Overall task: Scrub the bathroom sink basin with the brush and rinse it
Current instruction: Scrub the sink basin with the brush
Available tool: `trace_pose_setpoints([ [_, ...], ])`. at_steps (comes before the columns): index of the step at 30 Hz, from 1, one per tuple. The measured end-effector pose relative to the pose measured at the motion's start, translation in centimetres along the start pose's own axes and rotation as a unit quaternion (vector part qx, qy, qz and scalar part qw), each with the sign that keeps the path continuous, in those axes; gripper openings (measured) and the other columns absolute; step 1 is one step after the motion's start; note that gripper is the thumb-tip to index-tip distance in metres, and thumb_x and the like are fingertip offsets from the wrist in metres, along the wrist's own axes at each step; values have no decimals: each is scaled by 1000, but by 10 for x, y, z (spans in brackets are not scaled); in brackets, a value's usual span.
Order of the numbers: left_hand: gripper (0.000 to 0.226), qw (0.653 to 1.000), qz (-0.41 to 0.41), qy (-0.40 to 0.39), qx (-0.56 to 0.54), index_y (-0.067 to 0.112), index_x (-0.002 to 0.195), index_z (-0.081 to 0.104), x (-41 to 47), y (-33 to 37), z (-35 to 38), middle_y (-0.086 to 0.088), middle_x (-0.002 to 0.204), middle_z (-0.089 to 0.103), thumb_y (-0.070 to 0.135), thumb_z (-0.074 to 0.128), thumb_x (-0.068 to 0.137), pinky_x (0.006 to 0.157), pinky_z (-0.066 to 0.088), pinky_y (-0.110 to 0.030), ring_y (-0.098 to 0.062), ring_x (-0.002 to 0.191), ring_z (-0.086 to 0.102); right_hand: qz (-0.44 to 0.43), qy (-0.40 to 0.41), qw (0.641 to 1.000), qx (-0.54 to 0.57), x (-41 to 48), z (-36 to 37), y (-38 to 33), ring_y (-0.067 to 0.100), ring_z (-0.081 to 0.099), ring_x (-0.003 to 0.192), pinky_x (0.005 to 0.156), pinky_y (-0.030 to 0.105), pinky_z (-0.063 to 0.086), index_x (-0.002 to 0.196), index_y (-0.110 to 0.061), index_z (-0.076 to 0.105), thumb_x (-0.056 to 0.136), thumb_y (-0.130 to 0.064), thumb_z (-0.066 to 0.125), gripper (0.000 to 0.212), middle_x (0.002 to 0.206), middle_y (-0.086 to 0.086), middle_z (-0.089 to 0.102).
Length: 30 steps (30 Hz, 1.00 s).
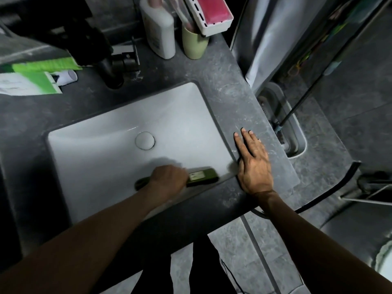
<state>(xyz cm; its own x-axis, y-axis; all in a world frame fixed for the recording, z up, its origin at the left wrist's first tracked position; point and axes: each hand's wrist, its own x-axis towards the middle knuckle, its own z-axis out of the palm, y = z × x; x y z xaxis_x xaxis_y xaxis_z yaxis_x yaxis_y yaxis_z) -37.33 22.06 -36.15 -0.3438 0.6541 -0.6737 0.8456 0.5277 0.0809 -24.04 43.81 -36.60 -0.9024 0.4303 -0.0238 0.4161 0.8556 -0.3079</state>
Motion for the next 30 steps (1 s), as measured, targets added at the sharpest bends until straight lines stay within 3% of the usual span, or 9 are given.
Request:
trace_pose_setpoints([
  [5, 45, 996, 57, 61, -44, 16, 143, 46, 26, 37, -20, -9, 135, 59, 36, 48, 103, 100, 47, -42, -29, 121, 56, 3, -2, 1000, -4, -1, 2, 2, 16, 5, 152, 124, 42, 10, 156, -25, 23, 87, -7, 53, 77, 165, -3, 14],
  [8, 51, 991, 80, 88, -63, 23, 152, 36, 18, 22, -3, -8, 130, 62, 43, 41, 105, 89, 44, -38, -29, 114, 59, 1, -4, 1000, -2, 0, 2, 3, 16, 5, 152, 124, 42, 10, 157, -25, 22, 88, -7, 54, 77, 165, -2, 13],
  [11, 54, 981, 52, 52, -177, 22, 128, 57, 15, 15, 13, -8, 115, 67, 60, 26, 105, 77, 43, -33, -25, 99, 63, -1, -6, 1000, 2, -1, 2, 3, 16, 5, 152, 123, 47, 14, 157, -25, 22, 87, -8, 52, 78, 165, -2, 12],
  [14, 64, 962, 73, 14, -262, 22, 116, 58, 14, 9, 19, -6, 112, 68, 74, 25, 97, 82, 51, -37, -21, 94, 63, -8, -7, 1000, 6, 0, 1, 4, 17, 6, 152, 122, 49, 17, 157, -25, 22, 85, -8, 48, 78, 165, -2, 12],
  [17, 55, 955, 104, -27, -278, 18, 120, 57, 19, 8, 11, -8, 113, 67, 64, 34, 102, 79, 46, -33, -20, 92, 60, -8, -4, 1000, 2, 0, 2, 4, 17, 6, 152, 122, 47, 16, 157, -24, 22, 85, -7, 50, 79, 165, -2, 12],
  [22, 50, 969, 128, -23, -212, 14, 128, 52, 39, 8, -8, -10, 120, 62, 56, 38, 105, 79, 41, -31, -19, 94, 56, -6, 3, 1000, 2, 1, 3, 2, 18, 8, 152, 122, 47, 17, 156, -22, 27, 84, -5, 50, 77, 164, 0, 16],
  [26, 38, 974, 120, 36, -186, 21, 120, 58, 59, -14, -14, -5, 117, 65, 50, 37, 107, 87, 53, -42, -23, 98, 63, -7, -1, 1000, 5, 3, 2, 2, 18, 8, 152, 121, 47, 18, 155, -21, 28, 84, -7, 47, 75, 164, 1, 17],
  [28, 22, 984, 107, 77, -124, 22, 118, 59, 72, -28, -17, -4, 115, 65, 33, 43, 108, 86, 53, -41, -24, 99, 63, -7, -5, 1000, 3, 2, 1, 2, 18, 7, 152, 122, 46, 17, 156, -22, 27, 84, -5, 51, 78, 164, 0, 15],
  [30, 19, 982, 99, 100, -126, 25, 119, 60, 81, -37, -17, -2, 115, 66, 30, 48, 105, 89, 51, -40, -23, 102, 63, -7, -5, 1000, 2, 3, 0, 1, 18, 7, 152, 122, 46, 17, 156, -22, 27, 83, -3, 53, 79, 164, 0, 15],
])
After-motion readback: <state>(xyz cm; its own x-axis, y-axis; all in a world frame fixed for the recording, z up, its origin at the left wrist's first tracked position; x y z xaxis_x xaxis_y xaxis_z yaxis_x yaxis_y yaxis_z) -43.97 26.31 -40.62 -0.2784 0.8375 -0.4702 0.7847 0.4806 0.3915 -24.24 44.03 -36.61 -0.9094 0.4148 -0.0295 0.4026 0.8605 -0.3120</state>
